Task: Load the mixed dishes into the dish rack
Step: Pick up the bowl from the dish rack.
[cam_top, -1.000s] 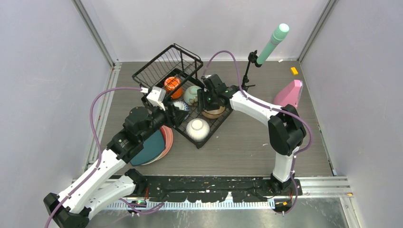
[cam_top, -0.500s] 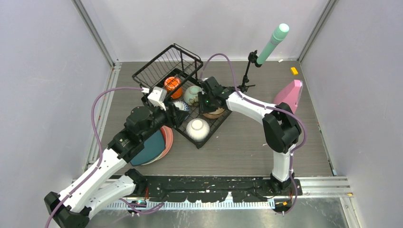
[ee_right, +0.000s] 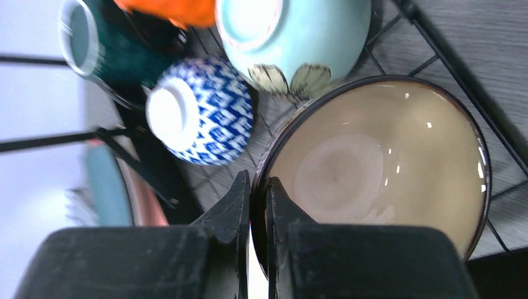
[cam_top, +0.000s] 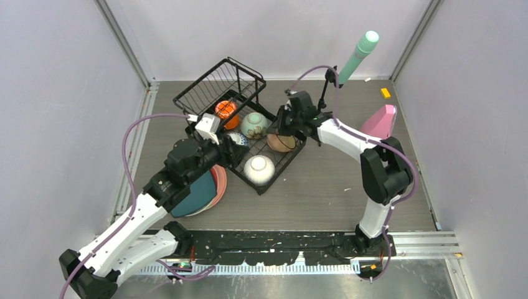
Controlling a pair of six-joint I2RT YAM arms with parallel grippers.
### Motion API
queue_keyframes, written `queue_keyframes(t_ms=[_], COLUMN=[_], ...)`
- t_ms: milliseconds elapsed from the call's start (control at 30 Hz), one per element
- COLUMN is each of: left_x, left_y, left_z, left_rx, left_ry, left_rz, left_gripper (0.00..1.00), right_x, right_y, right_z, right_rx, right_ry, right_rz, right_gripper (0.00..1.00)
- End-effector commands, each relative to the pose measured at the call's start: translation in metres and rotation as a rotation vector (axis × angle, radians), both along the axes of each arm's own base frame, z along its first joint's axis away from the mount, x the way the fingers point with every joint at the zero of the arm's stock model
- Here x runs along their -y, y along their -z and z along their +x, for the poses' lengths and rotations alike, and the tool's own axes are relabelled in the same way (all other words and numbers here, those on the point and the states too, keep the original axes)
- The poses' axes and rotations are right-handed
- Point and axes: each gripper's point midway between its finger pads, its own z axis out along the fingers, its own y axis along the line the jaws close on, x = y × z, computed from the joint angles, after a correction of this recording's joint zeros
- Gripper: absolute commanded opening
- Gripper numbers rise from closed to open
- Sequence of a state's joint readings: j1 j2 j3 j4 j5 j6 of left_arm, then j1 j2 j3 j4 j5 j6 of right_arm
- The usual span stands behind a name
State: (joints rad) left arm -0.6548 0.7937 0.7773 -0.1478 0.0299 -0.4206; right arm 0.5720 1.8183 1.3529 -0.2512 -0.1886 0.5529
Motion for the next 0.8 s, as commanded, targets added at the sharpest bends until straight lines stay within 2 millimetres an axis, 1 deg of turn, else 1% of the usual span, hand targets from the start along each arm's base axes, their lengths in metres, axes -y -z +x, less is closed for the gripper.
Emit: queue_keyframes(t_ms=[0,33,67,100,133,167,267,300,333,467,633,767], left_x=[0.010,0.012,0.013,0.014,0.017,0.018,0.023,0.026,0.028,0.035,0.037,0.035], left_y=[-0.006,-0.005,-0.004,-0.003,-0.002,-0.001,0.005,0.005,0.007,0.016,0.021,0.025], left_z=[0.001,0.001,0.002,0.003,0.004,0.006,0.011,0.012,0.014,0.019,0.020,0.020], left_rx=[0.014,0.009,0.004,0.003,0.000,-0.002,-0.023,-0.022,-0.024,-0.045,-0.049,-0.054], left_ry=[0.032,0.036,0.038,0.040,0.044,0.044,0.042,0.044,0.044,0.039,0.030,0.022], left_rz=[-0.039,-0.039,-0.042,-0.047,-0.053,-0.061,-0.070,-0.077,-0.077,-0.058,-0.048,-0.037], left_gripper=[0.59,0.59,0.60,0.60,0.60,0.60,0.61,0.61,0.61,0.62,0.62,0.62], right_x=[-0.028,-0.026,-0.025,-0.023,-0.021,-0.021,-0.019,-0.019,-0.019,-0.015,-0.012,-0.011], right_y=[-0.081,-0.081,-0.094,-0.092,-0.104,-0.107,-0.109,-0.112,-0.109,-0.098,-0.081,-0.080], right_z=[0.008,0.009,0.015,0.015,0.021,0.023,0.025,0.025,0.026,0.028,0.026,0.025], right_rx=[0.007,-0.030,0.001,-0.052,-0.021,-0.039,-0.102,-0.088,-0.107,-0.110,-0.112,-0.103], right_ry=[-0.034,-0.006,-0.013,0.021,0.016,0.034,0.082,0.077,0.089,0.129,0.148,0.137], right_rz=[0.471,0.518,0.580,0.632,0.687,0.747,0.873,0.904,0.919,0.923,0.828,0.801], right_gripper=[0.00,0.00,0.00,0.00,0.00,0.00,0.00,0.00,0.00,0.00,0.00,0.00])
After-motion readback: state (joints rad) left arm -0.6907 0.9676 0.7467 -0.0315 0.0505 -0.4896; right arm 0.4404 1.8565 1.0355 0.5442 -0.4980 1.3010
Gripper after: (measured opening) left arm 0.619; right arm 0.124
